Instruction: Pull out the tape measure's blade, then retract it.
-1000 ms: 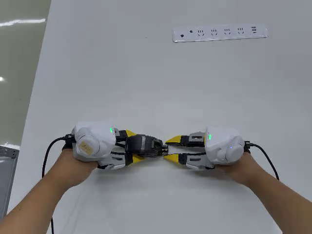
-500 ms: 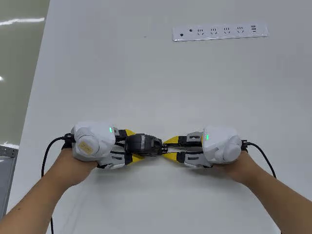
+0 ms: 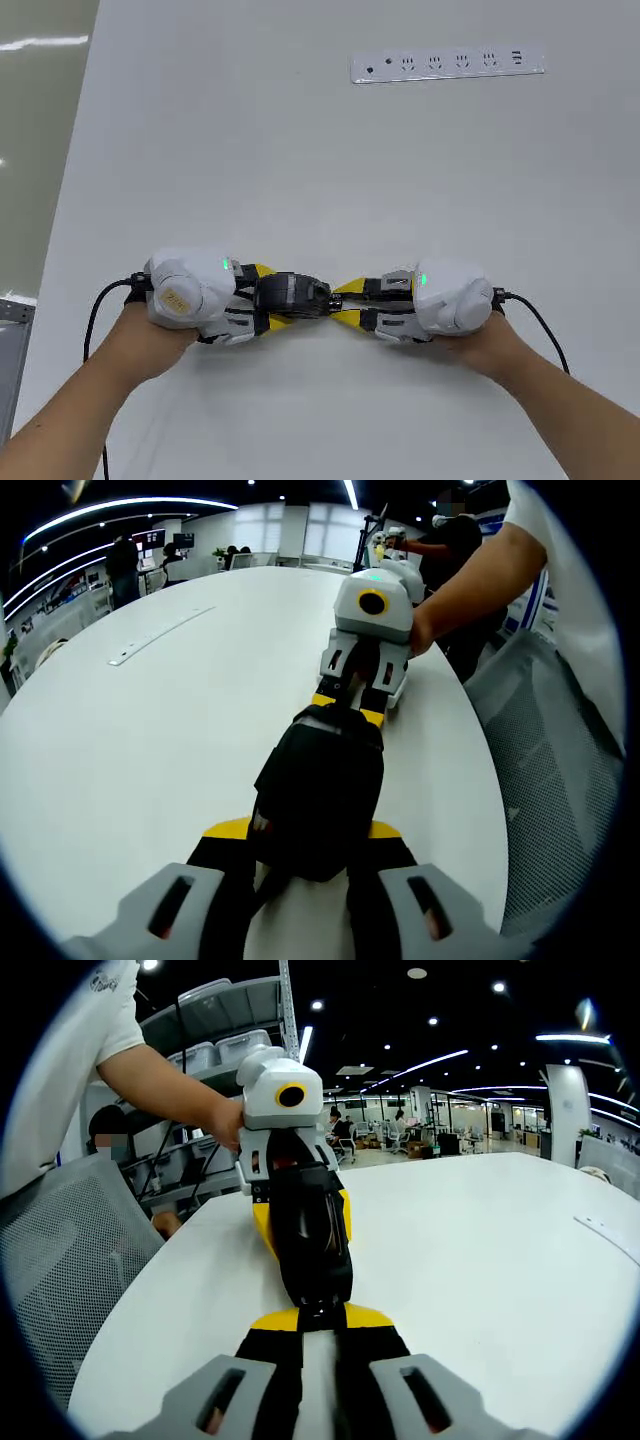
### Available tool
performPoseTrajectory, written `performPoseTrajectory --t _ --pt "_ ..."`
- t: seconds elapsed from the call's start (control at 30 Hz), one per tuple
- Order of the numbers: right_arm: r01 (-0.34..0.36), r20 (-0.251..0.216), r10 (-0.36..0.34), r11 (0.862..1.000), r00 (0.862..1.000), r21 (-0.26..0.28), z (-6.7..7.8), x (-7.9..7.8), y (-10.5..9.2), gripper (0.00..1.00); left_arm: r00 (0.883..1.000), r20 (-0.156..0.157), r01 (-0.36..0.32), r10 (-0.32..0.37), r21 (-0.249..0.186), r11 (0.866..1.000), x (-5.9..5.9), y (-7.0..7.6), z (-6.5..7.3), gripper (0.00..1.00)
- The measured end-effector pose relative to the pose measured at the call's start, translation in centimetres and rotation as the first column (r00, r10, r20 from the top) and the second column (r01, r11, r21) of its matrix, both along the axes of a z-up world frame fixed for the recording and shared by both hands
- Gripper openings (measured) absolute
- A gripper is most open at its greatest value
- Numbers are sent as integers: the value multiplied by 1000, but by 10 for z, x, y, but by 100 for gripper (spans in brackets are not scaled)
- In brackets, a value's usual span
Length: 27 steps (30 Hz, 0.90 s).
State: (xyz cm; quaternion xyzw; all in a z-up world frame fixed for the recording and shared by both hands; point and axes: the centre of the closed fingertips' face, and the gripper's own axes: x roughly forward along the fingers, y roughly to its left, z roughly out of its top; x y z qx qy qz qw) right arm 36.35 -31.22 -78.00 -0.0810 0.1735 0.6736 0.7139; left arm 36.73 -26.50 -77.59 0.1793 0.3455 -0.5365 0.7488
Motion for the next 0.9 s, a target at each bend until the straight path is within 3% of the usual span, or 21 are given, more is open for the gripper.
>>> performPoseTrajectory --t 0.5,0.9 --pt "0 -1 0 1000 1000 -1 0 1 -1 11 1000 -6 2 -2 7 1000 1 1 -1 31" --pt "-11 -5 11 1000 1000 -4 -1 1 -3 11 1000 13 13 -13 24 1000 1 2 -2 31"
